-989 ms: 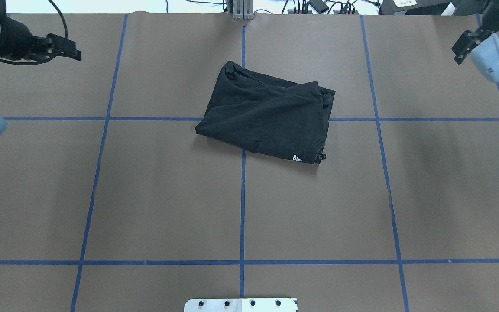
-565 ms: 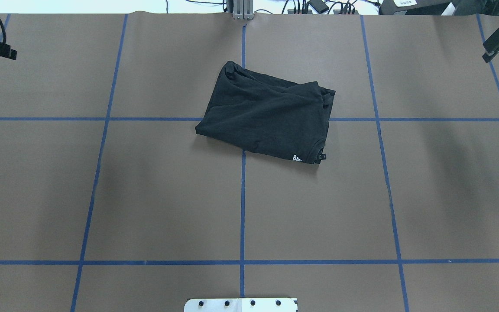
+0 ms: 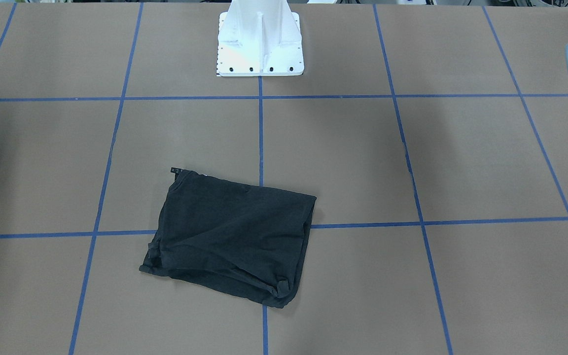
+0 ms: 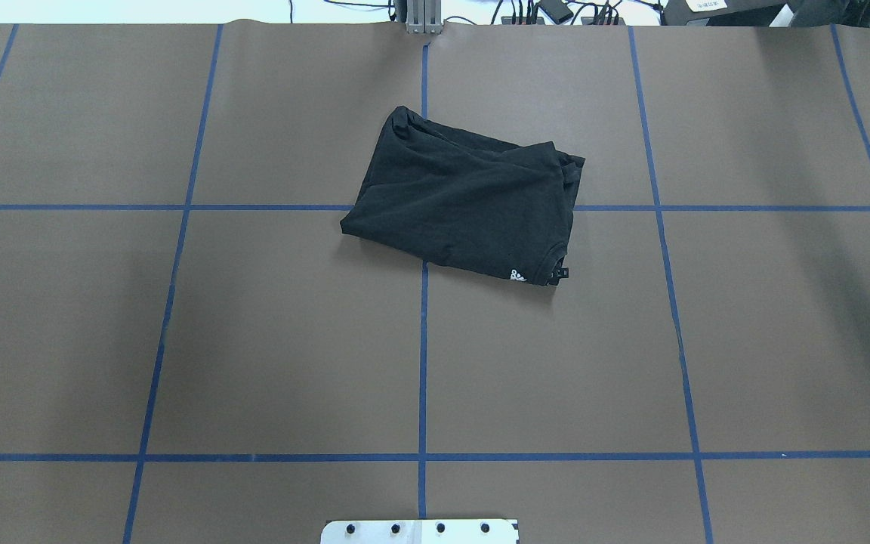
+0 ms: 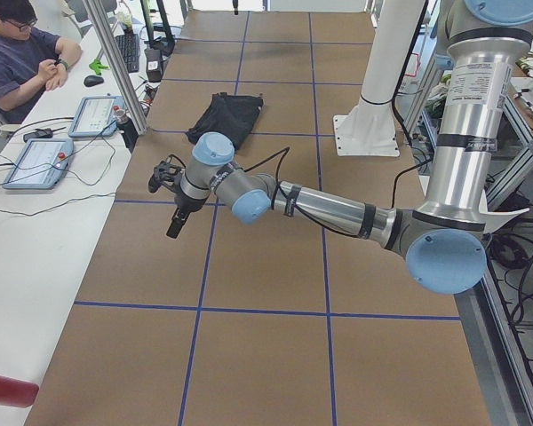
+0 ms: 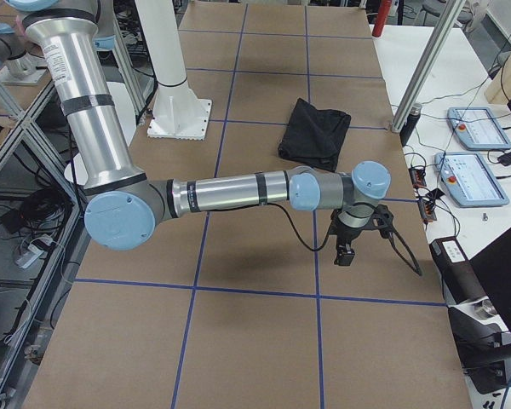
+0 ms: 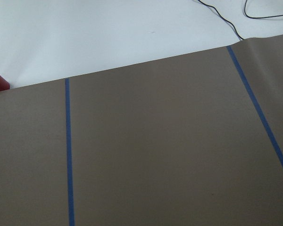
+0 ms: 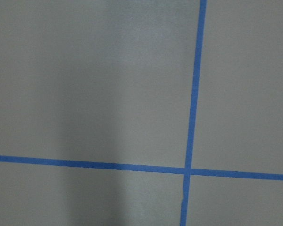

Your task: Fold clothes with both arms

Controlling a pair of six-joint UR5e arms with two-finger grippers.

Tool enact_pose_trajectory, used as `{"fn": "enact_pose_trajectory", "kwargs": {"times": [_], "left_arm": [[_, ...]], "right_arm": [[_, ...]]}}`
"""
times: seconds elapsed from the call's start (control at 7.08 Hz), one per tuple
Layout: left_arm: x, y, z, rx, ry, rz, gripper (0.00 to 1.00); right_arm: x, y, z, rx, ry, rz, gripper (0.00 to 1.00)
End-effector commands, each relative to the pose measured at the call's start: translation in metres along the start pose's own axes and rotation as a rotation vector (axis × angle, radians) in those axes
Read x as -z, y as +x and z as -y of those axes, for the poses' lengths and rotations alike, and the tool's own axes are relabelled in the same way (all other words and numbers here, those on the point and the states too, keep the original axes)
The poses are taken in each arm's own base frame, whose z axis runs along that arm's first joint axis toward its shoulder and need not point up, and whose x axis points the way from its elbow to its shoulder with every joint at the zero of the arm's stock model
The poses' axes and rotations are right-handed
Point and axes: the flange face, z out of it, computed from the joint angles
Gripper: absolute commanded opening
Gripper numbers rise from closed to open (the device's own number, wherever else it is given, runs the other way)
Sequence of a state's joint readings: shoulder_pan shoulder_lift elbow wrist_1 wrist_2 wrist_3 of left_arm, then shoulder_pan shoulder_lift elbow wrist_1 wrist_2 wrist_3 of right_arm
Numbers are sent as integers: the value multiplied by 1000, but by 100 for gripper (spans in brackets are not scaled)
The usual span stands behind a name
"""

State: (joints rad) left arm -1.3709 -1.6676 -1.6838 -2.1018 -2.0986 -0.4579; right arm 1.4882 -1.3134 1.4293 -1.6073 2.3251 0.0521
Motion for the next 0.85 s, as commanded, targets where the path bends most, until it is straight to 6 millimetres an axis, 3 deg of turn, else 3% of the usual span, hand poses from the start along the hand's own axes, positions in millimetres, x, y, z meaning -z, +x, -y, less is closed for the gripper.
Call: {"fn": "enact_pose_trajectory", "kwargs": {"times": [0.0,0.14,0.28,0.42,0.71], "left_arm": [[-8,-20,-15,29,-25,19,100],[-10,-35,-34,56,-59,41,100],[-18,-48,-49,32,-92,55,100],[-21,-54,-55,-98,-165,73,100],[0,-86,-51,-173,-262,117,100]], "right_arm": [[-1,39,-30,-17,49,18,100],[0,53,-54,-33,56,20,100],[-2,53,-82,-26,68,16,100],[1,50,-102,-35,72,24,100],[-4,51,-118,-72,34,45,100]]}}
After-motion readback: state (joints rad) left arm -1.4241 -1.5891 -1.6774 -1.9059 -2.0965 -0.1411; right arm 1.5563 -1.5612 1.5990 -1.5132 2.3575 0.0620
